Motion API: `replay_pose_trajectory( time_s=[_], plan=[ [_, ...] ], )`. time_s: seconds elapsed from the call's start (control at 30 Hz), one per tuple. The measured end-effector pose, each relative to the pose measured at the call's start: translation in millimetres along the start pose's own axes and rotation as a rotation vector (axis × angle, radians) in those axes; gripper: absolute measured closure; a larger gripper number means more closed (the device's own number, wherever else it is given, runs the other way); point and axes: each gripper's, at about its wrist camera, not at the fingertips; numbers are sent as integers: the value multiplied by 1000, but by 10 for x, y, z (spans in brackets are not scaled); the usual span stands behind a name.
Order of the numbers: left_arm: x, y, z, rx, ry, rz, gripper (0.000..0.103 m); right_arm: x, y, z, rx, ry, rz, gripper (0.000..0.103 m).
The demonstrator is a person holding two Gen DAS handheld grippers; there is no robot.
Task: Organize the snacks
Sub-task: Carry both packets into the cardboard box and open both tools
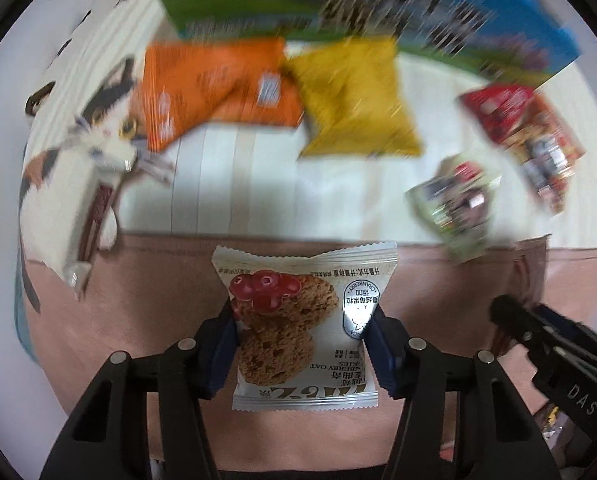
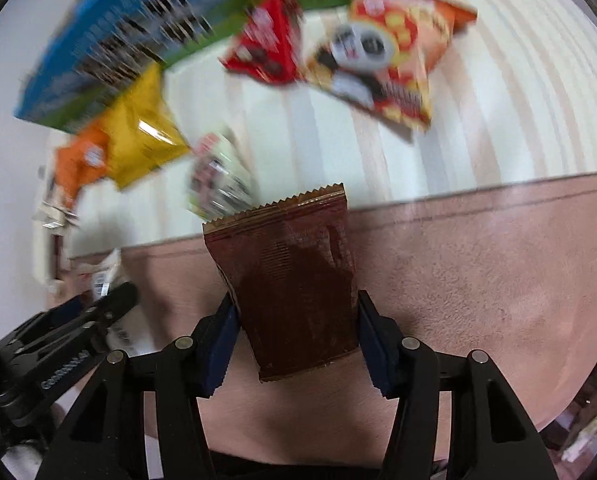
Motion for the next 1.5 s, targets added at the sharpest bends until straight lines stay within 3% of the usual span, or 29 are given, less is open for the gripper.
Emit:
replay_pose_trajectory(
  time_s=[0.1, 0.2, 0.33, 0.53, 0.7, 0.93, 1.2, 1.23, 1.27, 1.33, 1.4, 1.5],
  plan=[
    [377, -103, -98, -15, -52, 58, 49, 301, 50, -58, -2, -55, -59, 45],
    [814, -186, -308, -27, -108, 123, 49, 699, 132, -343, 3, -125, -109, 45],
    [1451, -413, -848, -64, -177, 192, 49, 1256, 162, -794, 16, -211, -161, 45],
    [1763, -470, -1892, -105, -236, 146, 48, 1631, 235, -1717, 40, -284, -105, 45],
    [1482, -386, -2761, -102, -152, 98, 48, 1472, 225, -2565, 24, -230, -35, 45],
    [707, -266, -3566, -72, -35, -5, 48, 941, 244, -3109, 28, -101, 71, 45],
    [350, -200, -3938, -50, 24, -55, 47, 590, 150, -3263, -13, -8, 71, 44],
    [314, -192, -3962, -47, 41, -55, 47, 536, 137, -3265, -20, 16, 66, 41],
    [270, -173, -3988, -38, 58, -54, 43, 445, 119, -3270, -24, 69, 62, 27],
    [242, -159, -4025, -24, 76, -39, 31, 323, 118, -3248, -22, 132, 64, 10],
    [245, -146, -4043, -10, 75, -31, 19, 292, 142, -3243, -12, 135, 75, 9],
    [294, -156, -4019, 1, 66, -12, 17, 325, 186, -3242, -4, 124, 72, 9]
  ],
)
Point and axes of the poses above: each gripper's, at about its wrist camera, not at the fingertips, and x roughly against the way its jaws point, y to its left, z to its underside, and after that the axes turned 12 degrees about x, right-handed
